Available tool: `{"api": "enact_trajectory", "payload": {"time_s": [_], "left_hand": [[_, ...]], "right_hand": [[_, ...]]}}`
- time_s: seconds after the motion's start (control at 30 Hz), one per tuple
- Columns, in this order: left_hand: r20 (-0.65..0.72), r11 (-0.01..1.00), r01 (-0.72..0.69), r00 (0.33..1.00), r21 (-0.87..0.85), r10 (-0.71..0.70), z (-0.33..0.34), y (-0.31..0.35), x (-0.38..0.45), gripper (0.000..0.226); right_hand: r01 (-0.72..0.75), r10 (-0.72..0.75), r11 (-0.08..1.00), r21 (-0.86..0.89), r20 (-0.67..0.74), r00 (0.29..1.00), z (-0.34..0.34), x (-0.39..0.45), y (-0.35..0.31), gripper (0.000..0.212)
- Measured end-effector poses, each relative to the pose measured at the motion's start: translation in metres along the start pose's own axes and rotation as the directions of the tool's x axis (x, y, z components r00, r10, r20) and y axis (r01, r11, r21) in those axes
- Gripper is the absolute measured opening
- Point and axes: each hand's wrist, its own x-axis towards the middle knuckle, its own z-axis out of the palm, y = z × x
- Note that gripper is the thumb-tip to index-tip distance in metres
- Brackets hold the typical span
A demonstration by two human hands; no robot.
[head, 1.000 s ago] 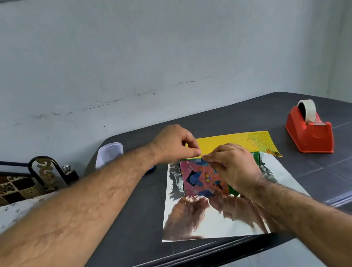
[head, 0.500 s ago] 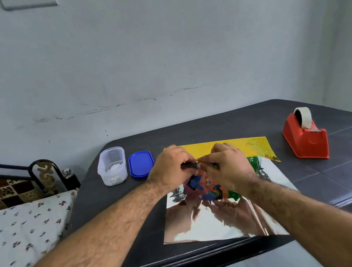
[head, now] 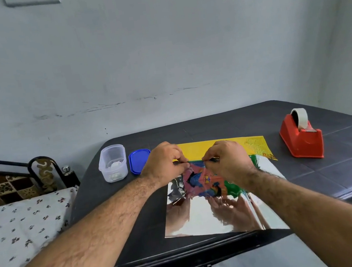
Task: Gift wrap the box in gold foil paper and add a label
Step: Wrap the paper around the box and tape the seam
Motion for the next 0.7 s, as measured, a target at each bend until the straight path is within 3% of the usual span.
{"api": "enact_trajectory", "payload": {"time_s": [0.13, 0.23, 0.33, 0.5, 0.63, 0.7], "left_hand": [[0.012, 0.999, -0.031, 0.999, 0.025, 0.030, -0.001, 0.014, 0.005, 0.009], [0.047, 0.996, -0.049, 0.998, 0.071, 0.046, 0.003, 0.015, 0.003, 0.008], [0.034, 0.997, -0.013, 0.999, 0.075, 0.010, 0.002, 0.013, 0.000, 0.010], [0.038, 0.992, 0.011, 0.999, 0.129, -0.016, -0.004, 0.016, -0.003, 0.011], [0.124, 0.995, 0.056, 0.990, 0.087, -0.067, -0.006, 0.020, 0.000, 0.053], [0.210, 0.982, 0.079, 0.971, 0.169, -0.114, -0.003, 0.020, 0.005, 0.048]], "right_hand": [[0.107, -0.108, 0.992, -0.063, -0.012, 0.994, -0.007, 0.002, -0.004, 0.026], [0.127, -0.116, 0.972, -0.198, 0.067, 0.991, -0.007, 0.006, -0.008, 0.016], [0.081, -0.070, 0.969, -0.235, 0.054, 0.996, -0.008, 0.003, -0.009, 0.015], [0.128, -0.121, 0.941, -0.314, 0.039, 0.992, -0.004, -0.005, -0.016, 0.008], [0.067, -0.097, 0.957, -0.281, -0.094, 0.991, -0.009, -0.016, -0.018, 0.005], [-0.078, 0.070, 0.963, -0.259, -0.043, 0.997, -0.014, -0.022, -0.023, 0.018]]}}
